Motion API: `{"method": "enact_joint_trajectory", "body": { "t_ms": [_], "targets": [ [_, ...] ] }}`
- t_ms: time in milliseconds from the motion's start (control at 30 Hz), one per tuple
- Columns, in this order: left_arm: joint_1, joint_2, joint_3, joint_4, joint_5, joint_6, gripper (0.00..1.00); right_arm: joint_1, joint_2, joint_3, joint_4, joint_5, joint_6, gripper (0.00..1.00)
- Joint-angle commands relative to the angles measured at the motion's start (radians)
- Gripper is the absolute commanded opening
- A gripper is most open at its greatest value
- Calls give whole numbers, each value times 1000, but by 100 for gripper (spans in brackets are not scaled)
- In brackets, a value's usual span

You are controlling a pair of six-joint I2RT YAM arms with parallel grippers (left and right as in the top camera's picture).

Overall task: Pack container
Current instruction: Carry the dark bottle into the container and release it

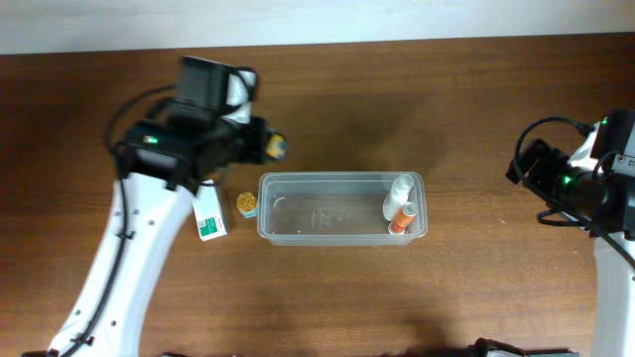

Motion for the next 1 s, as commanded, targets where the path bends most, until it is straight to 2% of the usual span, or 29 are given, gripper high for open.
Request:
{"method": "enact_joint_trajectory", "body": {
  "t_ms": [0, 400, 967],
  "targets": [
    [-92, 31, 18, 5, 23, -138, 4, -5, 4, 9, 0, -5, 5, 98],
    [-331, 267, 18, 47, 10, -190, 4, -5, 4, 9, 0, -5, 5, 99],
    [-413, 453, 18, 209, -27, -140, 4, -5, 4, 9, 0, -5, 5, 98]
  ]
}}
